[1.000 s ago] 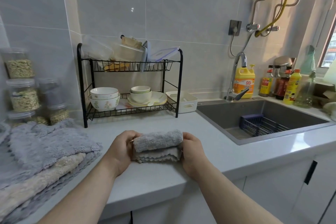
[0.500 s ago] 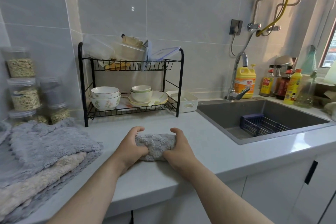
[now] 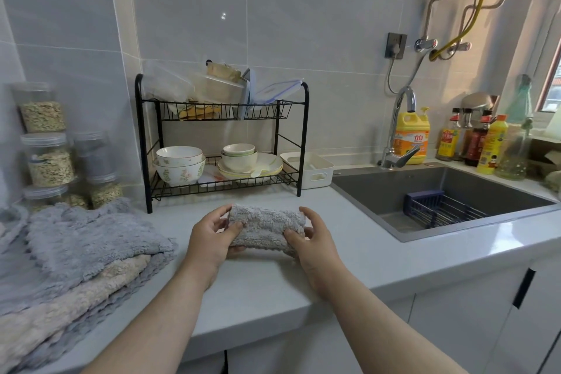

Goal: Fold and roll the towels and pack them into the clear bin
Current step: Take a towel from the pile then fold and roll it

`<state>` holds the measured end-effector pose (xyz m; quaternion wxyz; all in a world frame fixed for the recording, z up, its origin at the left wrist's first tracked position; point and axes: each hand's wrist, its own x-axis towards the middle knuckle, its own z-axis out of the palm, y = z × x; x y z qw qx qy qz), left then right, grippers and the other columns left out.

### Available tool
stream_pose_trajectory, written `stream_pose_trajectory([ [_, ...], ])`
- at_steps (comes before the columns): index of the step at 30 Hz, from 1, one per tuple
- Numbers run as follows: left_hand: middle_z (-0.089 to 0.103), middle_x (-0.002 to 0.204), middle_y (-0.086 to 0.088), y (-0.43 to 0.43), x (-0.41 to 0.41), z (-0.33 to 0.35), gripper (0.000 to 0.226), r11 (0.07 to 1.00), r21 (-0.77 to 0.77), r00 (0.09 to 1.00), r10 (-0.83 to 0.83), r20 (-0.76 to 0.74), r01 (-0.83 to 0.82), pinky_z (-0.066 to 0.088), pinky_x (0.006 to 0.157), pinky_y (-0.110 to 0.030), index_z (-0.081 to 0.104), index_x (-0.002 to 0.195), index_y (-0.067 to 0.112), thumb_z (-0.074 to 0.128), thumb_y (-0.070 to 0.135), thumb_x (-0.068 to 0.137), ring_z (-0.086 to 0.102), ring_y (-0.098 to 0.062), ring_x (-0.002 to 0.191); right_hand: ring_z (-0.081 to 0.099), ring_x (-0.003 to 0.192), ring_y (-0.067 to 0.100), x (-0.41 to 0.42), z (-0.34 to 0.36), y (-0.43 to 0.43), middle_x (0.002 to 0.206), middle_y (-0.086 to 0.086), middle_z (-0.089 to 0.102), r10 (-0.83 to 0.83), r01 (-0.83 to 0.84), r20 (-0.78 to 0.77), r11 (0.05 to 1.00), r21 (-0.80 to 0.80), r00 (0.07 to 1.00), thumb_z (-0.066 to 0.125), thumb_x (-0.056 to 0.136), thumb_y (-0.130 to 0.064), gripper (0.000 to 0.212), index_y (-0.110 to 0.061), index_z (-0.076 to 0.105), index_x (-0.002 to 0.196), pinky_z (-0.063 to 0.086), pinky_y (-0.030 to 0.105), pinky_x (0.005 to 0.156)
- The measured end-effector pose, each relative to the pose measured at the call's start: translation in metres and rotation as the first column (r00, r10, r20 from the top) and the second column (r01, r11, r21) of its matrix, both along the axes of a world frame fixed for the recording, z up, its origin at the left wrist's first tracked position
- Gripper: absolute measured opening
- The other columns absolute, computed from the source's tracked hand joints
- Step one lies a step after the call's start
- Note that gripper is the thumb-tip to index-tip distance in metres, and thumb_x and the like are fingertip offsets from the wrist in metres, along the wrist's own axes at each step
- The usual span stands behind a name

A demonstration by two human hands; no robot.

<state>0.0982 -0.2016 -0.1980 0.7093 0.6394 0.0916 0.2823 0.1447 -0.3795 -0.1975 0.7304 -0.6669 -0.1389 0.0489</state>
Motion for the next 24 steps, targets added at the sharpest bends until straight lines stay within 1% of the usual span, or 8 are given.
stream_pose_trajectory([
  [2, 0.059, 0.094, -0.006, 0.001, 0.001, 0.0, 0.042, 0.997, 0.074, 0.999, 0.025, -0.022, -0.024, 0.058, 0.077, -0.04, 0.062, 0.116, 0.032, 0.065, 0.002, 0.087, 0.062, -0.026, 0.091, 0.065, 0.098, 0.023, 0.0, 0.001, 0.0, 0.112, 0.001, 0.057, -0.031, 0.034, 0.056, 0.997, -0.065, 0.998, 0.064, 0.089, -0.008, 0.05, -0.035, 0.048, 0.128, 0.055, 0.021, 0.064],
  [6, 0.056, 0.093, -0.002, -0.004, -0.004, 0.001, 0.039, 0.992, 0.124, 0.996, 0.023, -0.091, -0.012, 0.06, 0.066, -0.041, 0.058, 0.127, 0.026, 0.061, 0.009, 0.092, 0.058, -0.017, 0.079, 0.064, 0.104, 0.021, -0.001, 0.002, 0.004, 0.108, -0.009, 0.064, -0.041, 0.075, 0.154, 0.971, -0.225, 0.987, 0.062, 0.089, -0.009, 0.032, -0.036, 0.063, 0.105, 0.053, 0.038, 0.093],
  [8, 0.059, 0.094, 0.0, -0.004, -0.004, -0.001, 0.036, 0.98, 0.193, 0.994, 0.065, -0.084, -0.048, 0.056, 0.08, -0.044, 0.06, 0.121, 0.035, 0.066, 0.019, 0.089, 0.057, -0.016, 0.082, 0.062, 0.104, 0.017, -0.001, 0.001, 0.003, 0.107, -0.008, 0.066, -0.031, 0.074, 0.159, 0.961, -0.267, 0.987, 0.06, 0.09, -0.01, 0.026, -0.032, 0.065, 0.104, 0.049, 0.03, 0.094],
  [10, 0.058, 0.089, 0.007, -0.004, -0.004, -0.003, 0.035, 0.97, 0.234, 0.994, 0.081, -0.071, -0.062, 0.05, 0.086, -0.031, 0.06, 0.119, 0.036, 0.068, 0.021, 0.088, 0.056, -0.012, 0.083, 0.06, 0.099, 0.011, 0.002, 0.0, 0.0, 0.106, -0.009, 0.066, -0.021, 0.066, 0.174, 0.964, -0.259, 0.985, 0.06, 0.091, -0.012, 0.024, -0.028, 0.065, 0.107, 0.045, 0.022, 0.086],
  [13, 0.057, 0.084, 0.013, -0.005, -0.004, -0.006, 0.042, 0.981, 0.19, 0.998, 0.037, -0.046, -0.028, 0.046, 0.072, -0.011, 0.058, 0.123, 0.027, 0.065, 0.005, 0.088, 0.057, 0.004, 0.072, 0.06, 0.089, 0.007, 0.007, -0.006, -0.002, 0.102, -0.012, 0.066, 0.012, 0.031, 0.172, 0.969, -0.247, 0.985, 0.061, 0.091, -0.014, 0.023, -0.029, 0.064, 0.108, 0.044, 0.018, 0.079],
  [17, 0.061, 0.086, 0.015, -0.003, -0.001, -0.005, 0.055, 0.992, 0.118, 0.996, 0.047, -0.08, -0.037, 0.045, 0.061, -0.005, 0.056, 0.123, 0.024, 0.062, -0.013, 0.082, 0.058, 0.014, 0.067, 0.058, 0.107, 0.011, 0.01, -0.007, 0.001, 0.119, -0.006, 0.061, 0.061, -0.016, 0.131, 0.948, -0.317, 0.99, 0.059, 0.092, -0.02, 0.028, -0.03, 0.062, 0.119, 0.044, 0.025, 0.095],
  [20, 0.056, 0.094, 0.012, -0.005, -0.002, -0.004, 0.051, 0.987, 0.128, 0.982, 0.114, -0.153, -0.095, 0.044, 0.062, -0.003, 0.054, 0.12, 0.025, 0.066, -0.007, 0.082, 0.06, 0.012, 0.075, 0.048, 0.123, 0.008, 0.007, -0.003, 0.002, 0.129, -0.006, 0.053, 0.066, -0.069, -0.022, 0.955, -0.289, 0.998, 0.051, 0.092, -0.011, 0.038, -0.027, 0.062, 0.124, 0.036, 0.03, 0.11],
  [24, 0.062, 0.099, 0.018, -0.009, -0.006, 0.009, 0.042, 0.982, 0.176, 0.947, 0.113, -0.301, -0.061, 0.048, 0.073, -0.009, 0.054, 0.115, 0.022, 0.071, 0.001, 0.082, 0.061, 0.015, 0.086, 0.048, 0.124, 0.016, 0.005, 0.01, 0.008, 0.123, -0.003, 0.052, 0.004, -0.037, -0.079, 0.907, -0.42, 0.997, 0.046, 0.082, 0.004, 0.052, -0.02, 0.062, 0.126, 0.037, 0.039, 0.11],
])
